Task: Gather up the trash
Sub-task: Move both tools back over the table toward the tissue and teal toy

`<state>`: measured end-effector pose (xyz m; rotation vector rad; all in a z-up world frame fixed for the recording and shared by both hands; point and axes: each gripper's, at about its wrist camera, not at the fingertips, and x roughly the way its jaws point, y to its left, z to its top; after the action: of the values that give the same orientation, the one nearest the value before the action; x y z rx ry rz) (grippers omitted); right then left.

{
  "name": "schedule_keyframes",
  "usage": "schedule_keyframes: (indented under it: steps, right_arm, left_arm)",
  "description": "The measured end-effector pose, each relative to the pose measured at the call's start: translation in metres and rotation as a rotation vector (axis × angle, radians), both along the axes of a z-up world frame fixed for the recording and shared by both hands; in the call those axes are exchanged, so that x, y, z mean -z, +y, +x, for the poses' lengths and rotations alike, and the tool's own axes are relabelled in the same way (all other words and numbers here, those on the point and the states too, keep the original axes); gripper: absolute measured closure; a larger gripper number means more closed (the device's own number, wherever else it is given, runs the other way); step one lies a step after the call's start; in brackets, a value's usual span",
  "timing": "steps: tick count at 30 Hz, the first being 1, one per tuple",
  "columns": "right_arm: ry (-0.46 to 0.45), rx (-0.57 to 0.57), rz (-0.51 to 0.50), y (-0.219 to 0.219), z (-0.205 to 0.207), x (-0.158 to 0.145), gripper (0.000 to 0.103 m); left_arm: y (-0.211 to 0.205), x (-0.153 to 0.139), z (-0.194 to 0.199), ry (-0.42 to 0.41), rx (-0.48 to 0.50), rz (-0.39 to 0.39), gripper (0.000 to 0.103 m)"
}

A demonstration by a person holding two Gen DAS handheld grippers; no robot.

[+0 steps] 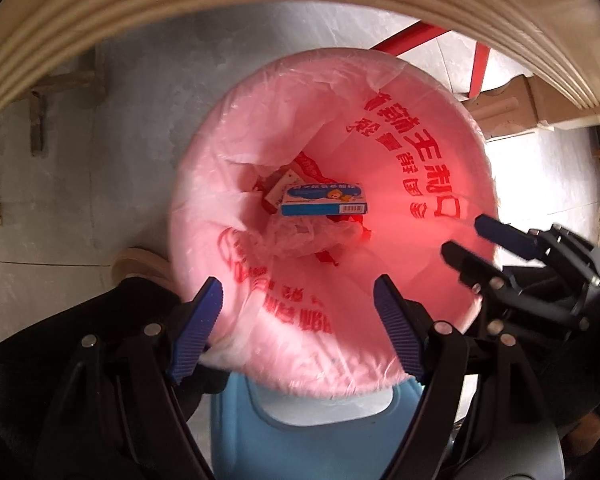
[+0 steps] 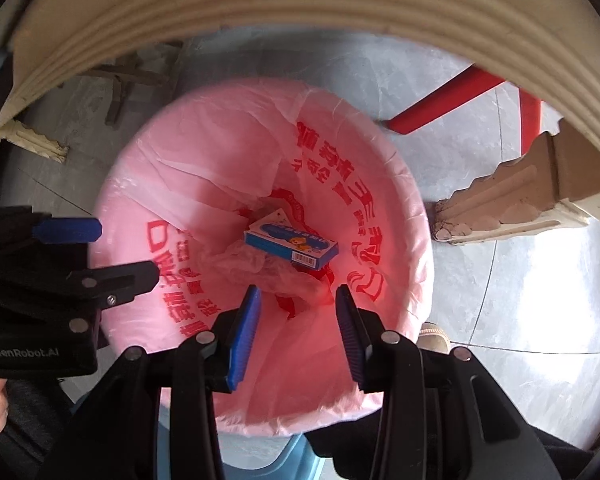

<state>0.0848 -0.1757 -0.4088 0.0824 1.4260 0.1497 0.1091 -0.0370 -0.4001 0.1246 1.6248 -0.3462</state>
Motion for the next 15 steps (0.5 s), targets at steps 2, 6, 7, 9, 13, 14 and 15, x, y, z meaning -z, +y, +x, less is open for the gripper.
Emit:
schedule_keyframes:
  steps: [2, 6, 7, 9, 13, 14, 15]
  right_arm:
    - [-0.022, -0.003, 0.01, 0.0, -0.005, -0.015, 0.063]
    - [-0.079, -0.009, 0.039, 0.003, -0.012, -0.048, 0.055]
    - [-0.097, -0.012, 0.041, 0.004, -0.014, -0.057, 0.055]
    - [-0.145, -0.02, 0.051, 0.006, -0.018, -0.081, 0.055]
    - [-0.237, -0.028, 0.062, 0.006, -0.022, -0.129, 0.055]
    - [-0.255, -0.026, 0.068, 0.006, -0.022, -0.139, 0.055]
    - [-0.271, -0.024, 0.077, 0.005, -0.021, -0.15, 0.055]
  left_arm:
    - [0.003, -0.016, -0.008, -0.034, 0.021, 0.026, 0.027]
    - [0.01, -0.059, -0.02, -0.119, 0.055, 0.03, 0.027]
    - [0.013, -0.07, -0.023, -0.14, 0.064, 0.029, 0.027]
    - [0.021, -0.101, -0.028, -0.193, 0.074, 0.027, 0.027]
    - [0.037, -0.16, -0.029, -0.287, 0.088, 0.016, 0.027]
    - [0.04, -0.176, -0.027, -0.314, 0.092, 0.022, 0.027]
    - [0.044, -0.196, -0.023, -0.351, 0.096, 0.025, 0.027]
